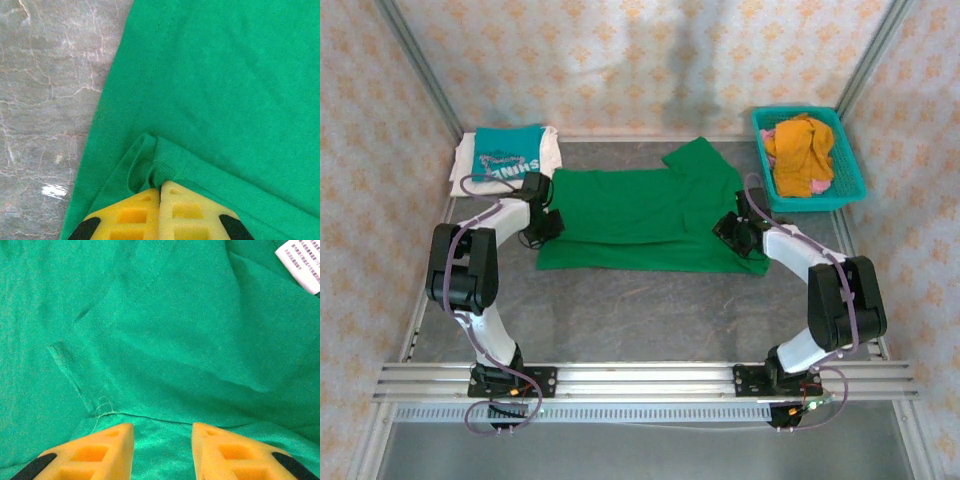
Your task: Fold and stack the t-shirts
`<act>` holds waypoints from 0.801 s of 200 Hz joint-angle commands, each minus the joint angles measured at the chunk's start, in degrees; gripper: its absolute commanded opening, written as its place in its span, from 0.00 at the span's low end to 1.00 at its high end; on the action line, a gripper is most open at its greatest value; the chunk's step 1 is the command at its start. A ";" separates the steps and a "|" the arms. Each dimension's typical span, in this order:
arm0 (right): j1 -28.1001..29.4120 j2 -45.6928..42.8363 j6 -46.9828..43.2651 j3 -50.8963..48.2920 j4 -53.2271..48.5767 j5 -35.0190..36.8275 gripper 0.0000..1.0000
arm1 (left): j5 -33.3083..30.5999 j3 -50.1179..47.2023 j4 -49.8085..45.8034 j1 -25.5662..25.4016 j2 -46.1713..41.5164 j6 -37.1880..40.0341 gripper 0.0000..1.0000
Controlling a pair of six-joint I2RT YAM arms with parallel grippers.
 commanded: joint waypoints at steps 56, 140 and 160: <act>0.29 2.12 -2.37 1.36 1.01 3.81 0.36 | -3.57 8.26 -1.89 -0.12 2.16 0.22 0.00; 0.31 2.96 -3.98 7.88 -0.72 6.28 0.38 | -5.83 15.76 -4.63 0.45 9.73 1.29 0.32; 0.29 2.87 -5.07 9.06 -1.45 6.35 0.38 | -8.48 13.37 -3.68 0.55 6.68 0.63 0.32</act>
